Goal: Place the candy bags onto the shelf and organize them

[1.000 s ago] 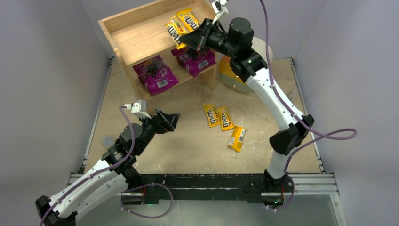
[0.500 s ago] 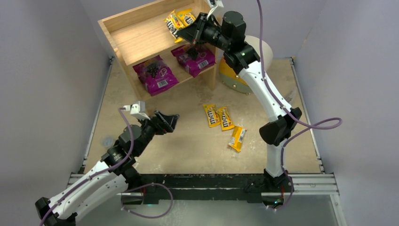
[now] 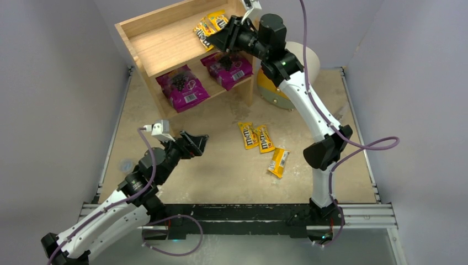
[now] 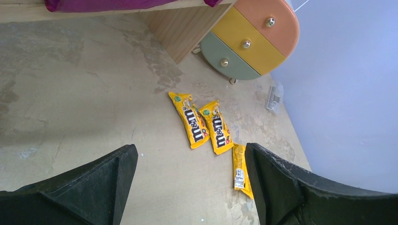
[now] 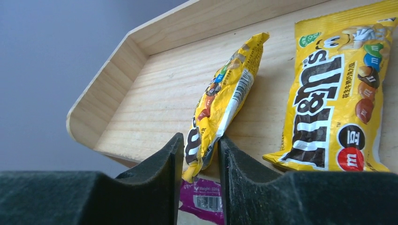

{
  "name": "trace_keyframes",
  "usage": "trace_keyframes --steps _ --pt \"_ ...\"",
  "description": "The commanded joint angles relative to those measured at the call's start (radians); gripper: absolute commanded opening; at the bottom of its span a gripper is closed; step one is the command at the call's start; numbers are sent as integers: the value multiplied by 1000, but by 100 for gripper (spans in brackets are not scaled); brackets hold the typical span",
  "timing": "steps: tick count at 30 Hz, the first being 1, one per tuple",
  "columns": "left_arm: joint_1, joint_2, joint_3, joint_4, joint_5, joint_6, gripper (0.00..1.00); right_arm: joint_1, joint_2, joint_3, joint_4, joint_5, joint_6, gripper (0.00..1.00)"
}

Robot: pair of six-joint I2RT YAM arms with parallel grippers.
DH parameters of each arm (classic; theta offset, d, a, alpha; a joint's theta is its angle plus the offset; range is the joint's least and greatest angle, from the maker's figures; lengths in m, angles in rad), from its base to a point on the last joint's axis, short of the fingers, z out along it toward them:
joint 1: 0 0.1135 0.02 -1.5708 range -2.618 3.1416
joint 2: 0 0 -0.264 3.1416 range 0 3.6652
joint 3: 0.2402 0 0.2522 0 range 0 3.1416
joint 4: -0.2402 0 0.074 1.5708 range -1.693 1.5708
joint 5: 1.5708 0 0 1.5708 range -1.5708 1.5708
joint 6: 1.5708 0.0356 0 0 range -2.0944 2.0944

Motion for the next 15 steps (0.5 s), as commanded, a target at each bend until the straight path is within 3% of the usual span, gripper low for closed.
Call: trace_keyframes --steps 1,7,15 --pt "-3 -1 -2 6 -11 -2 89 -2 -71 -5 41 68 -54 36" --pt "-3 1 -3 4 -10 -8 89 -1 -166 -115 59 228 -115 42" --pt "-3 49 -7 21 -5 -19 89 -2 -238 -169 71 192 -175 50"
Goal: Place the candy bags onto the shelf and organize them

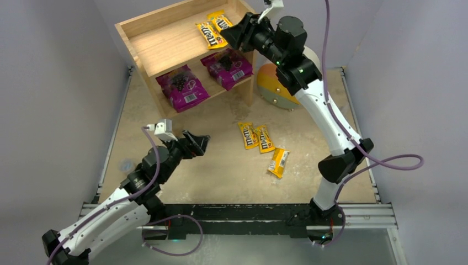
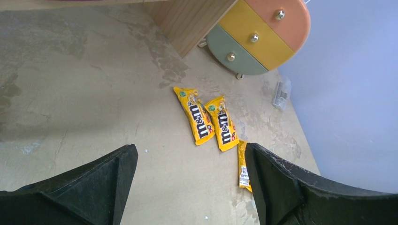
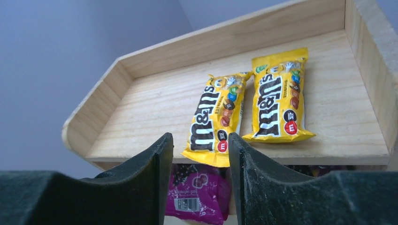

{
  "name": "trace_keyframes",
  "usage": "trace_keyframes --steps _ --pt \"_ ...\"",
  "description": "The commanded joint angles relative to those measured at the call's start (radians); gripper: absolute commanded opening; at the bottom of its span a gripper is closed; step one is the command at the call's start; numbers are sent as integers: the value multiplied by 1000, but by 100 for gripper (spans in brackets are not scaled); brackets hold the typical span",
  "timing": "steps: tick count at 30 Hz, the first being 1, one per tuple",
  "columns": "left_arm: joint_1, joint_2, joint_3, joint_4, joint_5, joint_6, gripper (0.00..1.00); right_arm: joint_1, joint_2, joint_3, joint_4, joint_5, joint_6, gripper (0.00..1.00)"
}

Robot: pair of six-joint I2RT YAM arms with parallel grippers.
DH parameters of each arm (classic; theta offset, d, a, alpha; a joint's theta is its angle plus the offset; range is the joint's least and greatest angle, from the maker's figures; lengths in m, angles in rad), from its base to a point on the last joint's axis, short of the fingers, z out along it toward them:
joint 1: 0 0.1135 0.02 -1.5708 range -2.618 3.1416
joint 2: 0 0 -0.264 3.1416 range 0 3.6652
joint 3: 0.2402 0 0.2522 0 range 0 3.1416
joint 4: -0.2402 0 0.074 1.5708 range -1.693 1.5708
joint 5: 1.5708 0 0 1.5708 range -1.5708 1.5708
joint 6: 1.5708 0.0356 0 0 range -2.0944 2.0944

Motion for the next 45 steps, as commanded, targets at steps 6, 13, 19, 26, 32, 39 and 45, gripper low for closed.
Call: trace_keyframes --steps 6,13,19,26,32,39,45 --pt "-4 26 -10 26 12 -14 90 -1 -125 -74 22 0 -116 80" --pt "-4 27 -23 14 2 -19 96 -1 -521 -630 167 72 -185 99" --pt "-3 61 -36 46 23 -20 97 -1 -820 -1100 87 293 -29 99" --pt "-3 122 -29 82 53 0 98 -1 -936 -1381 -208 492 220 99" --pt "-3 184 -21 125 71 19 98 13 -825 -1327 -417 300 -13 89" --pt "-4 199 -21 100 52 34 98 172 -664 -1312 -480 340 -80 90" --pt "-3 161 -21 46 36 36 98 228 -504 -1308 -444 447 94 90"
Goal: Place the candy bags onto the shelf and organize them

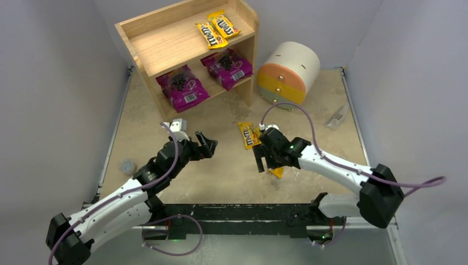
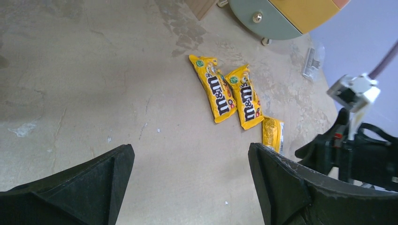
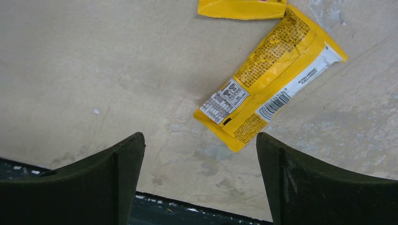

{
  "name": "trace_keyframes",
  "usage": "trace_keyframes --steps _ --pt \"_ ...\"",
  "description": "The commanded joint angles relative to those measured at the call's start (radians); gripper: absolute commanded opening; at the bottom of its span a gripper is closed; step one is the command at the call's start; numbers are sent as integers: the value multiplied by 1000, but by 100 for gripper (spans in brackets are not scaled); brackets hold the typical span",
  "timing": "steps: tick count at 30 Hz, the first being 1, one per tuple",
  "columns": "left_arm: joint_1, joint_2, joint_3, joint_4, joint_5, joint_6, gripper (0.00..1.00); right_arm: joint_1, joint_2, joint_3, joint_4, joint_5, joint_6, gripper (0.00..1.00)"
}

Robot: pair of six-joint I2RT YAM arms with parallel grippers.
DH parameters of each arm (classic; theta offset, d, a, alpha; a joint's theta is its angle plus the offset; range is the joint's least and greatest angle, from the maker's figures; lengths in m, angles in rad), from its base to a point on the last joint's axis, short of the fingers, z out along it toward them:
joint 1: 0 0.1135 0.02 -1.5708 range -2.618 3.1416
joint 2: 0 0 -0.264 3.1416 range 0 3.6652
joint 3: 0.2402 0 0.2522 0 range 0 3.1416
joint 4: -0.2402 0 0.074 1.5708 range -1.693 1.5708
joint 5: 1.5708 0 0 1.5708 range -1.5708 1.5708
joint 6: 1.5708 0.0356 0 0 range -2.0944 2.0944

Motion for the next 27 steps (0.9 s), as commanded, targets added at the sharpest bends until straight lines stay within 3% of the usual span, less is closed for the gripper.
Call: trace_keyframes --steps 1,5,12,16,21,27 --pt "-3 -36 5 -19 -23 27 98 5 60 9 2 91 117 89" --pt "-2 -53 -6 -17 -26 24 99 5 132 -3 17 176 182 88" --pt "-3 -61 -5 -28 -28 21 99 4 216 -48 51 184 311 79" --pt "-3 -65 -7 -37 -33 15 99 1 234 -90 58 224 375 59" --pt "-2 -74 -6 -45 -37 13 99 -1 211 -112 67 261 401 25" --pt "-3 -65 -4 -33 -21 21 99 -1 73 -111 160 210 284 7"
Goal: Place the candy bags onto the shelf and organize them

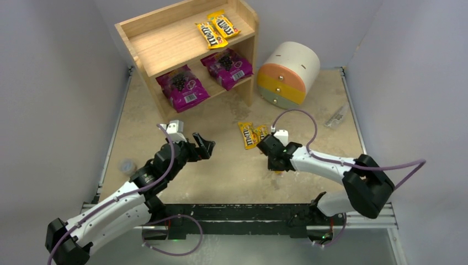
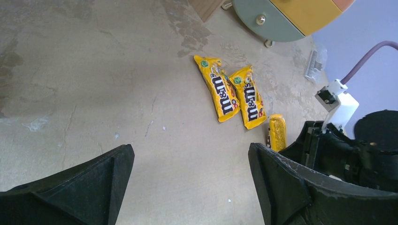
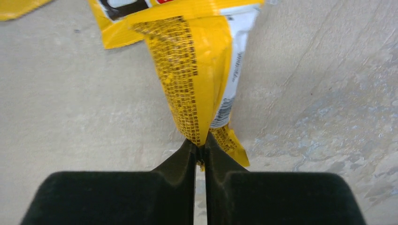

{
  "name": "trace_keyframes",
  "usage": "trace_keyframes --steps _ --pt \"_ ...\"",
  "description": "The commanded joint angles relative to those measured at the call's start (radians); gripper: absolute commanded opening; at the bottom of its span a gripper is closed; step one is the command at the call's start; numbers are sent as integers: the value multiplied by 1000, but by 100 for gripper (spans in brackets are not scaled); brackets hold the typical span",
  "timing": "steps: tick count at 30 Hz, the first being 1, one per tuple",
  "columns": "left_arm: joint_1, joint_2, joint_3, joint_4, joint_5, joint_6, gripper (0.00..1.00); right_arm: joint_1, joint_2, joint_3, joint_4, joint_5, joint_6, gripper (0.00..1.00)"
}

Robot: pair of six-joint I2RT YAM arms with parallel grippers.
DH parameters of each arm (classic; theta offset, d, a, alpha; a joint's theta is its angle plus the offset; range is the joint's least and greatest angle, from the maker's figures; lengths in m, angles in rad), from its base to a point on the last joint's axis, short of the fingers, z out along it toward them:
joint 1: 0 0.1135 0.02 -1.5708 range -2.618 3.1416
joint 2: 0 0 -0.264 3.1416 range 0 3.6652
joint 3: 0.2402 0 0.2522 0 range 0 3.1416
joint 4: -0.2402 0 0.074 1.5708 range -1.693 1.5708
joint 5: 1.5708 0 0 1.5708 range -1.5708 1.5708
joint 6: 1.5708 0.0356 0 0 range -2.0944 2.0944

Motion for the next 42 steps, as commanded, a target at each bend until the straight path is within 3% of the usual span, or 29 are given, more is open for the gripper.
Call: trace_keyframes --steps 1,7,10,16,19,25,33,39,42 --pt "-3 0 3 26 3 26 99 -6 -134 -9 96 -59 -100 5" --pt "-2 -4 6 107 111 145 99 -45 -330 2 332 -718 -312 4" --pt "-2 -6 32 146 308 267 99 -46 -358 52 330 -930 -364 4" --pt "-2 -21 -9 341 833 454 100 -51 -352 113 340 -1321 -432 3" --pt "-2 -7 -5 311 1039 617 99 -51 -301 164 236 -1396 -485 3" --pt "-2 -16 -14 345 1182 820 94 -51 -230 248 -51 -1457 -630 0" --pt "-2 121 -9 428 1259 797 91 -52 -178 296 -190 -1511 -783 0" --pt "-2 179 19 418 1244 800 91 -51 -237 252 -177 -1535 -789 0" --pt "-2 176 14 463 1298 791 90 -51 -267 220 -117 -1526 -710 0"
